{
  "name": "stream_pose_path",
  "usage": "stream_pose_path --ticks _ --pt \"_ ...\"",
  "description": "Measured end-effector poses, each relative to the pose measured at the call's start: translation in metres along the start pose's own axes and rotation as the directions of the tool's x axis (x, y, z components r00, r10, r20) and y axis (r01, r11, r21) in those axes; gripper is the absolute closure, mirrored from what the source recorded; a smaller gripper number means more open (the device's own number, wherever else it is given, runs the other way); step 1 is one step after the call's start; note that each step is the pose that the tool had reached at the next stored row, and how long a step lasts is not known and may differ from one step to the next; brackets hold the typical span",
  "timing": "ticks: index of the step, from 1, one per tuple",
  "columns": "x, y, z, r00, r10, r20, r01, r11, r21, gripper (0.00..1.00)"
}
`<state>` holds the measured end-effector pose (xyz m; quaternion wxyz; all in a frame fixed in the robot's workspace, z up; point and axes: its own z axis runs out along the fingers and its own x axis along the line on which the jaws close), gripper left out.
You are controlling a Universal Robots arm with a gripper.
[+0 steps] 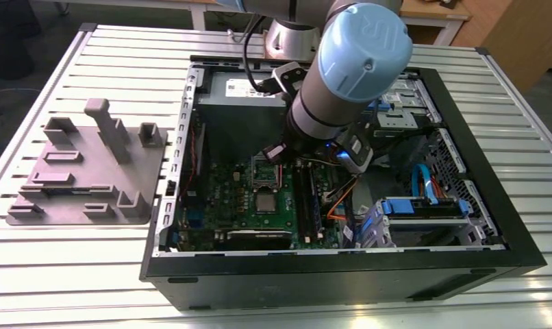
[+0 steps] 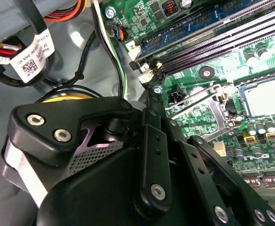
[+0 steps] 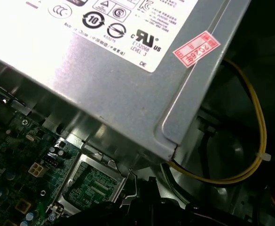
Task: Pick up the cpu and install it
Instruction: 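Close the cpu cover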
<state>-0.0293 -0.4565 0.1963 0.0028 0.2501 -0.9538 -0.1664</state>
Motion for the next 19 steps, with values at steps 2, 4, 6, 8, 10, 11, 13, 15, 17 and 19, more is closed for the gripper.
stream_pose_path --ticks 2,4,6,8,10,11,13,15,17,19 --pt "0.0001 0.0001 0.0002 1.0 0.0 -0.0009 0.0 1.0 0.002 0.89" --pt "0.0002 0.0001 0.0002 1.0 0.001 -0.0024 0.0 1.0 0.0045 0.89" --pt "0.0002 0.0001 0.0002 1.0 0.001 -0.0034 -0.001 1.0 0.0066 0.89" --pt "0.0002 0.0002 0.0003 1.0 0.001 -0.0052 -0.001 1.0 0.0097 0.89" --pt "0.0002 0.0003 0.0 1.0 0.001 -0.0061 -0.001 0.9999 0.0114 0.89" --pt "0.0002 0.0004 -0.0002 1.0 0.001 -0.0065 -0.001 0.9999 0.012 0.89" --pt "0.0002 0.0004 -0.0001 1.0 0.002 -0.0076 -0.001 0.9999 0.0142 0.89" --pt "0.0002 0.0004 -0.0002 1.0 0.002 -0.0083 -0.002 0.9999 0.0156 0.89" --pt "0.0002 0.0006 -0.0006 1.0 0.002 -0.0091 -0.002 0.9999 0.0169 0.89" --pt "0.0001 0.0007 -0.0009 0.9999 0.002 -0.01 -0.002 0.9998 0.0187 0.89"
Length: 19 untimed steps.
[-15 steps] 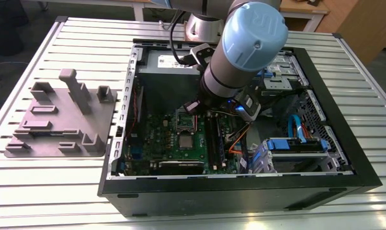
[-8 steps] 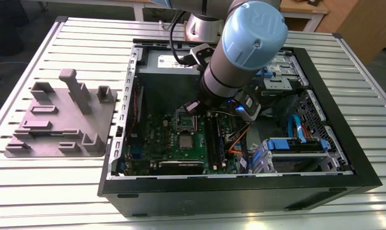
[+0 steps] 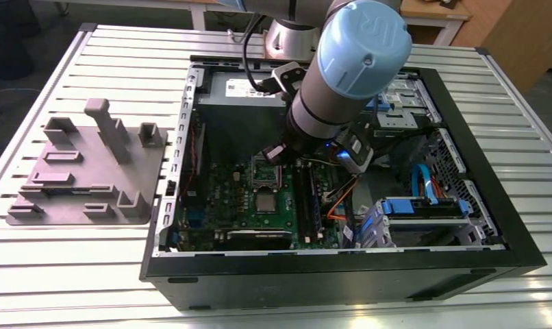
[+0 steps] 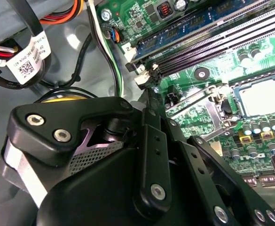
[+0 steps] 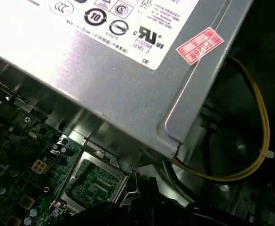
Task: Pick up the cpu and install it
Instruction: 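Close the cpu cover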
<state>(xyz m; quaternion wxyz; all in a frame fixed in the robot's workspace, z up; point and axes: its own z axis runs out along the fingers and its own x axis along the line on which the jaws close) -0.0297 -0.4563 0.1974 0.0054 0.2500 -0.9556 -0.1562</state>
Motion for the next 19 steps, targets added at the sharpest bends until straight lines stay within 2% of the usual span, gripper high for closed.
stream_pose_path --ticks 4,14,19 --pt "-0.0001 0.0004 -0.001 1.0 0.001 -0.0027 -0.001 1.0 0.005 0.89" --pt "-0.0007 0.0025 -0.0058 0.9998 0.004 -0.0179 -0.003 0.9996 0.0287 0.89" --pt "-0.0011 0.0042 -0.0109 0.9998 0.004 -0.0193 -0.004 0.9996 0.0295 0.89"
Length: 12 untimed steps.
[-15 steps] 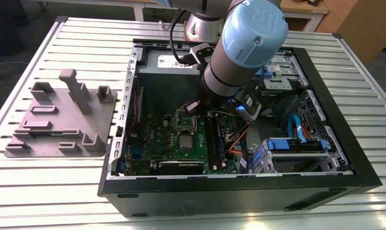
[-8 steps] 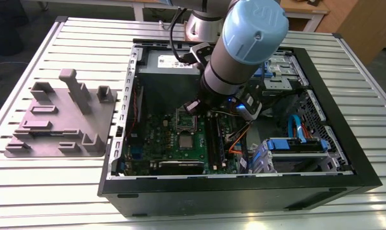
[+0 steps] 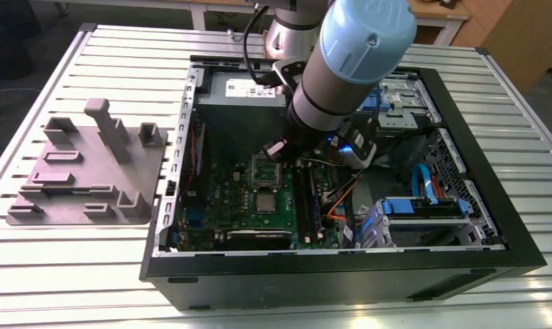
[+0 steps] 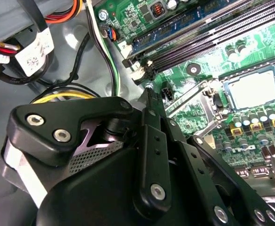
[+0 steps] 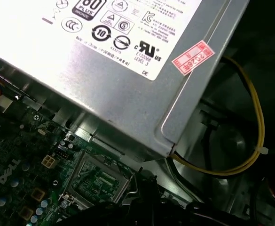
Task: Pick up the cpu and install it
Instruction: 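Close the cpu cover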
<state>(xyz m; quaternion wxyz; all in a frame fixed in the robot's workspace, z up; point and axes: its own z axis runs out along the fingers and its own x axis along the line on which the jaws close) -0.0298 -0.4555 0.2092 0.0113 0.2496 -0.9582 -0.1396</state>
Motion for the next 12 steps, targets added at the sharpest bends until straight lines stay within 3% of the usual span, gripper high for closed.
stream_pose_path --ticks 2,7,12 --pt "-0.0002 0.0004 -0.0013 1.0 0.0 -0.0017 0.0 1.0 0.0027 0.89" --pt "-0.0003 0.0011 -0.0035 0.9999 0.003 -0.0123 -0.002 0.9998 0.0188 0.89" --pt "-0.0005 0.0021 -0.0068 0.9998 0.004 -0.0185 -0.003 0.9996 0.0292 0.89"
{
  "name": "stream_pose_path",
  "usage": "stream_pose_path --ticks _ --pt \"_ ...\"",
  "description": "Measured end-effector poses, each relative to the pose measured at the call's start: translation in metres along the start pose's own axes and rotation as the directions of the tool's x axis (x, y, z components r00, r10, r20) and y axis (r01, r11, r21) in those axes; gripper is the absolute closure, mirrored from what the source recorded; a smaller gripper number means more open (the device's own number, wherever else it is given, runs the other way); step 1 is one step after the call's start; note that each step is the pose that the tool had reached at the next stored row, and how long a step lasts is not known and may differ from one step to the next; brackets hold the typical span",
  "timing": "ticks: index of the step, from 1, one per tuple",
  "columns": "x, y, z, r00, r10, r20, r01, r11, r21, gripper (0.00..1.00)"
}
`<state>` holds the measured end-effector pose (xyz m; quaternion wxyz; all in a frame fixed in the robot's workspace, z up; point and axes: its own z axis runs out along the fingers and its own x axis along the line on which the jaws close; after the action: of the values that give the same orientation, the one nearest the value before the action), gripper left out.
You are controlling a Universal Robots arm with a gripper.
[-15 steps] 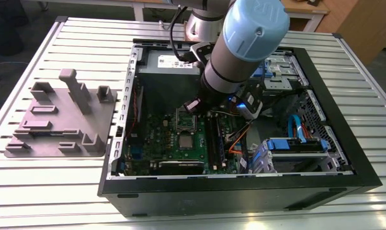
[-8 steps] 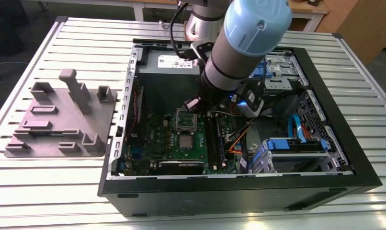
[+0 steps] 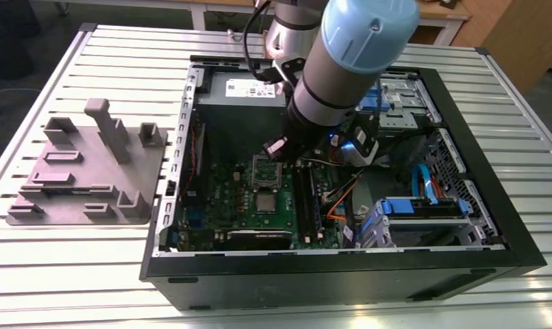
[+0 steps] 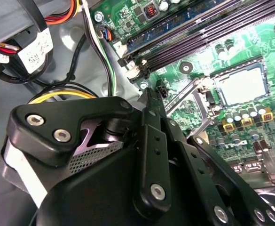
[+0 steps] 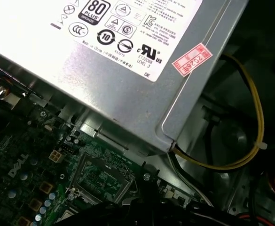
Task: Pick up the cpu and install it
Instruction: 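Close the cpu cover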
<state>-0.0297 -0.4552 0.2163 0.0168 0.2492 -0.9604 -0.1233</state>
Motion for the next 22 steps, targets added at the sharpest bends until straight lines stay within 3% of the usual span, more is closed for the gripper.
stream_pose_path --ticks 3,9,16,19,22 --pt "-0.0002 0.0008 -0.0024 1.0 0.001 -0.004 -0.001 1.0 0.0073 0.89" --pt "-0.0005 0.0021 -0.0063 1.0 0.002 -0.0077 -0.001 0.9999 0.0145 0.89" --pt "-0.0004 0.0023 -0.0071 0.9998 0.004 -0.0206 -0.004 0.9993 0.0383 0.89" --pt "-0.0004 0.0023 -0.0073 0.9996 0.006 -0.0283 -0.005 0.9986 0.0525 0.89" --pt "-0.0002 0.0026 -0.0083 0.9995 0.007 -0.0304 -0.005 0.9984 0.0562 0.89"
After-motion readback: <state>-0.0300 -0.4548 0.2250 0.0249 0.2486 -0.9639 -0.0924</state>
